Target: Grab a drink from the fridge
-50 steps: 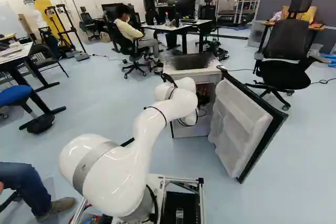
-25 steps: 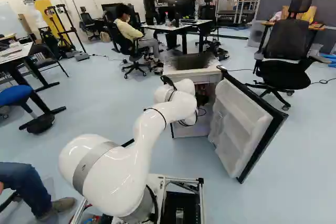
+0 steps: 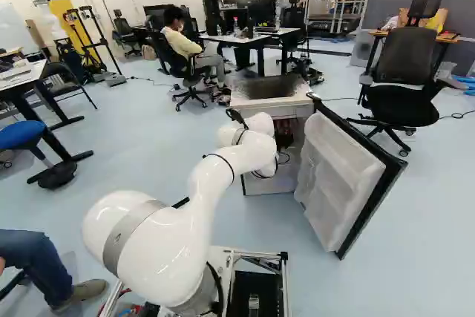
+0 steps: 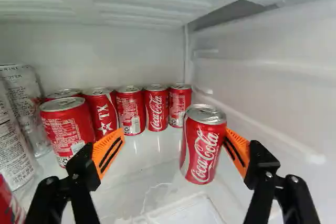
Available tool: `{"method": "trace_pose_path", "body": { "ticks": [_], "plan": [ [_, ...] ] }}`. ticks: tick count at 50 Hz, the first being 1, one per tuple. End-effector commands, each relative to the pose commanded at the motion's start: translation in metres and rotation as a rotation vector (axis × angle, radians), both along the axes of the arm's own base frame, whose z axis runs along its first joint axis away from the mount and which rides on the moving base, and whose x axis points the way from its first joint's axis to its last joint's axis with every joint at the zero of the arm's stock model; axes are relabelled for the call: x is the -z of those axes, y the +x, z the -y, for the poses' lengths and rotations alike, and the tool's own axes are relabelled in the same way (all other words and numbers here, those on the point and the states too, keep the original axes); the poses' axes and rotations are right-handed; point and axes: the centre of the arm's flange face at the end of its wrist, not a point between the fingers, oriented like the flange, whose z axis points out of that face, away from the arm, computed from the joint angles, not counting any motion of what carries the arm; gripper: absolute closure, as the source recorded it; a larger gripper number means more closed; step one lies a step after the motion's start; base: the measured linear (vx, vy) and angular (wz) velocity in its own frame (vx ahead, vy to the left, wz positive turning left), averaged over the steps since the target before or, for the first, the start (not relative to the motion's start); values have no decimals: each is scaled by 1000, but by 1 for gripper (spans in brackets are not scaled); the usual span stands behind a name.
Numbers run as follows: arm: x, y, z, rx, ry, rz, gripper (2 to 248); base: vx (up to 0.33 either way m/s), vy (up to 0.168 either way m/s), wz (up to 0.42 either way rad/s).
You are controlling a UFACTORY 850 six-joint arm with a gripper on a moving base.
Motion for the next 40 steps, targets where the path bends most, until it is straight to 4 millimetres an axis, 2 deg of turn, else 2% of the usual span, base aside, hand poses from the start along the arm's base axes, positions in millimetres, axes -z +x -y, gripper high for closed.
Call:
{"method": "trace_pose_path", "body": {
  "ticks": [7,8,12,13,18,19,23,24,28,29,40],
  "plan": [
    [0,0,0,0,0,0,3,0,0,0],
    [0,0,0,0,0,0,24,0,0,0],
    [0,0,0,0,0,0,24,0,0,0],
    [0,0,0,0,0,0,63,0,0,0],
    [0,0,0,0,0,0,63,0,0,0],
    [0,0,0,0,0,0,102,0,0,0],
    [0,0,0,0,0,0,102,0,0,0],
    [0,0,0,0,0,0,140,0,0,0],
    [0,0,0,0,0,0,140,0,0,0],
    [0,0,0,0,0,0,158,0,0,0],
    [0,0,0,0,0,0,158,0,0,0]
  ]
}}
